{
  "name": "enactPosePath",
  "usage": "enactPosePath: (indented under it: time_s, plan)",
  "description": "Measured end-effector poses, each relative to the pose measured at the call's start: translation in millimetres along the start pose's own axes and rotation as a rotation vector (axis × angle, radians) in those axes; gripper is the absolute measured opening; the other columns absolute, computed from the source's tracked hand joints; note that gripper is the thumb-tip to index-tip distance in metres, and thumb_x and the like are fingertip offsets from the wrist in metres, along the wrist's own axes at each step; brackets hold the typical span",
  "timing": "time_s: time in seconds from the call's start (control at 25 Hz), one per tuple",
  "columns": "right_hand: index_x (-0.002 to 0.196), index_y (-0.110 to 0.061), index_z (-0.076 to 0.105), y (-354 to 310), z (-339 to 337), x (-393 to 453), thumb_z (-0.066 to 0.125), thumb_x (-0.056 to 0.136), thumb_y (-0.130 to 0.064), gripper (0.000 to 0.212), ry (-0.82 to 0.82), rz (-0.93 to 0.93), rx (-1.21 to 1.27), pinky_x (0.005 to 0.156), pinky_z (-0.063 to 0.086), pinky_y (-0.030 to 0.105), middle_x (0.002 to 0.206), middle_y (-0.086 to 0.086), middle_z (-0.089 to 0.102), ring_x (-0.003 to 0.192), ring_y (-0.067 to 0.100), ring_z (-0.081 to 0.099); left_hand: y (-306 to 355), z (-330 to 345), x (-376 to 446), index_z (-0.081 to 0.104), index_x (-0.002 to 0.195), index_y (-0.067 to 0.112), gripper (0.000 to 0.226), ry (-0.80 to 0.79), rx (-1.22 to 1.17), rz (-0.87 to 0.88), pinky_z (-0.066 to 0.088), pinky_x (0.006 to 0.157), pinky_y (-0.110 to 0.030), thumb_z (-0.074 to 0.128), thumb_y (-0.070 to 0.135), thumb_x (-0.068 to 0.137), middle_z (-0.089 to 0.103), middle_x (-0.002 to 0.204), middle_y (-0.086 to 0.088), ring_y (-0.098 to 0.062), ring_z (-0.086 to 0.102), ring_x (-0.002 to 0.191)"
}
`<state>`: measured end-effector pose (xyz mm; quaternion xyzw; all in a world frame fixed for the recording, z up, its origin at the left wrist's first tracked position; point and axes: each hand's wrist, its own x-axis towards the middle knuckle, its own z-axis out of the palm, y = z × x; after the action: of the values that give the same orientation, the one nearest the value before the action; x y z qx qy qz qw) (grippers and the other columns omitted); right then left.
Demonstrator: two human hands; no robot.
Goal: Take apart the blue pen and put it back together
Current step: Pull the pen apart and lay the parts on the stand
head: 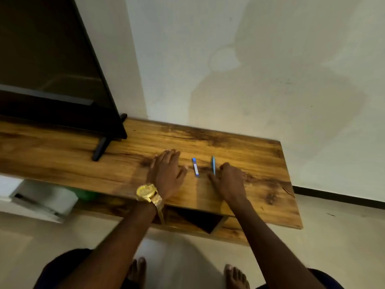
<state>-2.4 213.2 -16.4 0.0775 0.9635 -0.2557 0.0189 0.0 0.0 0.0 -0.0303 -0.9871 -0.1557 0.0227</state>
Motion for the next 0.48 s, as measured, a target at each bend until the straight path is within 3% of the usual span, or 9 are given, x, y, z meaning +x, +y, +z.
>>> enactPosePath:
  time_s: [0.12, 0.2, 0.28, 0.36, 0.48]
  plan:
    - [0.13, -0.002, 0.063, -0.5, 11.4, -1.6, 0.07, 0.102, -0.021, 0.035, -0.064, 0.042, -0.073, 0.091, 0.055, 0.042, 0.13, 0.023, 0.067, 0.117, 0.038, 0.067, 10.5, -1.3, -12.2, 0.065, 0.144, 0.03, 0.045, 0.125, -0.142, 0.084, 0.052, 0.104, -0.041, 0.058, 0.047, 0.102, 0.072, 0.14, 0.003, -0.023, 0.062, 0.132]
    - [0.127, 0.0, 0.066, -3.3, 5.8, 0.1, 0.068, 0.103, -0.018, 0.03, -0.092, 0.072, -0.075, 0.085, 0.052, 0.039, 0.126, 0.022, 0.07, 0.115, 0.037, 0.068, 13.5, -1.0, -15.6, 0.071, 0.131, 0.039, 0.035, 0.089, -0.175, 0.091, 0.055, 0.09, -0.039, 0.062, 0.048, 0.1, 0.077, 0.126, 0.014, -0.019, 0.065, 0.121]
    - [0.12, -0.004, 0.074, -5.5, -9.9, -0.1, 0.069, 0.103, -0.019, 0.024, -0.096, 0.073, 0.038, 0.088, 0.058, 0.04, 0.116, 0.017, 0.078, 0.106, 0.032, 0.074, 10.6, -3.2, -10.0, 0.078, 0.118, 0.043, 0.023, 0.076, -0.229, 0.026, 0.055, 0.079, -0.033, 0.066, 0.049, 0.098, 0.08, 0.114, 0.022, -0.011, 0.069, 0.111]
    - [0.114, -0.012, 0.079, -9.5, -22.1, -15.8, 0.069, 0.103, -0.018, 0.016, -0.088, 0.062, 0.213, 0.087, 0.064, 0.043, 0.103, 0.006, 0.083, 0.092, 0.024, 0.079, 8.7, -3.0, -1.7, 0.081, 0.11, 0.04, 0.019, 0.036, -0.392, -0.061, 0.059, 0.074, -0.031, 0.068, 0.049, 0.099, 0.081, 0.105, 0.023, -0.004, 0.074, 0.099]
    - [0.103, -0.032, 0.076, -18.5, -31.9, -48.9, 0.069, 0.103, -0.017, 0.016, -0.13, 0.003, 0.475, 0.071, 0.065, 0.026, 0.084, -0.011, 0.08, 0.078, 0.009, 0.079, 14.1, -4.6, 11.0, 0.084, 0.114, 0.03, 0.024, -0.085, -0.84, -0.125, 0.061, 0.082, -0.032, 0.069, 0.044, 0.102, 0.084, 0.105, 0.013, -0.005, 0.077, 0.097]
